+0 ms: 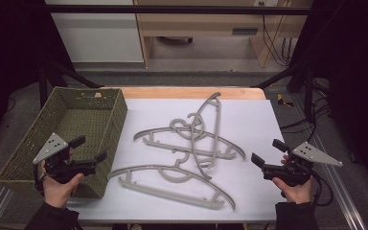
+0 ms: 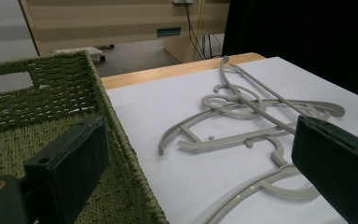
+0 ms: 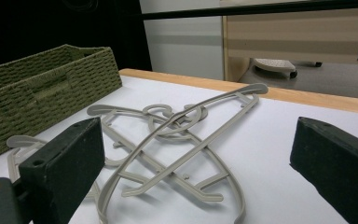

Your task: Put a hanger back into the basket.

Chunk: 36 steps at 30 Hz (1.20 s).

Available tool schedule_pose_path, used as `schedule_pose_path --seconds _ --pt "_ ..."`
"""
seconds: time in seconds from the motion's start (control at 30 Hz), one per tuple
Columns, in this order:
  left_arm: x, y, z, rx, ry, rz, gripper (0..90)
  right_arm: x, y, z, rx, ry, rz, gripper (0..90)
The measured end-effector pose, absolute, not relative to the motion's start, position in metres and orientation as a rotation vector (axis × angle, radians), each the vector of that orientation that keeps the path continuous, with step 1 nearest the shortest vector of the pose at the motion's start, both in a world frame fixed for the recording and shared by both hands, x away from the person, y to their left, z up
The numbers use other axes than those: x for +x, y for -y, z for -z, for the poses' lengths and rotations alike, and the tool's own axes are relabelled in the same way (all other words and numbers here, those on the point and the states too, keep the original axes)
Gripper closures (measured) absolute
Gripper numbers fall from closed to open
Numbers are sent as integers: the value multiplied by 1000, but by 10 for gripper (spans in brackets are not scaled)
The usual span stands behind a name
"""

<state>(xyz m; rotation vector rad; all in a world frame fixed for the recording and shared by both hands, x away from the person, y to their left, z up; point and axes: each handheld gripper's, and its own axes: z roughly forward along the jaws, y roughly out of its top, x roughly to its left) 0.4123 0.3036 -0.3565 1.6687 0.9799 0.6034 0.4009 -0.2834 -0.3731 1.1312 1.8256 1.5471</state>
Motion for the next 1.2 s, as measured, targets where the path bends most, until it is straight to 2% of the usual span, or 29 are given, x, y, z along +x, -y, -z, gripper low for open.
schedule_pose_path --seconds 0.37,1.2 --pt "413 -288 356 1691 -972 -590 39 403 281 375 1124 -1835 -1536 33" --pt "432 -203 362 1810 -936 -516 49 405 265 377 1097 -1899 -1511 30"
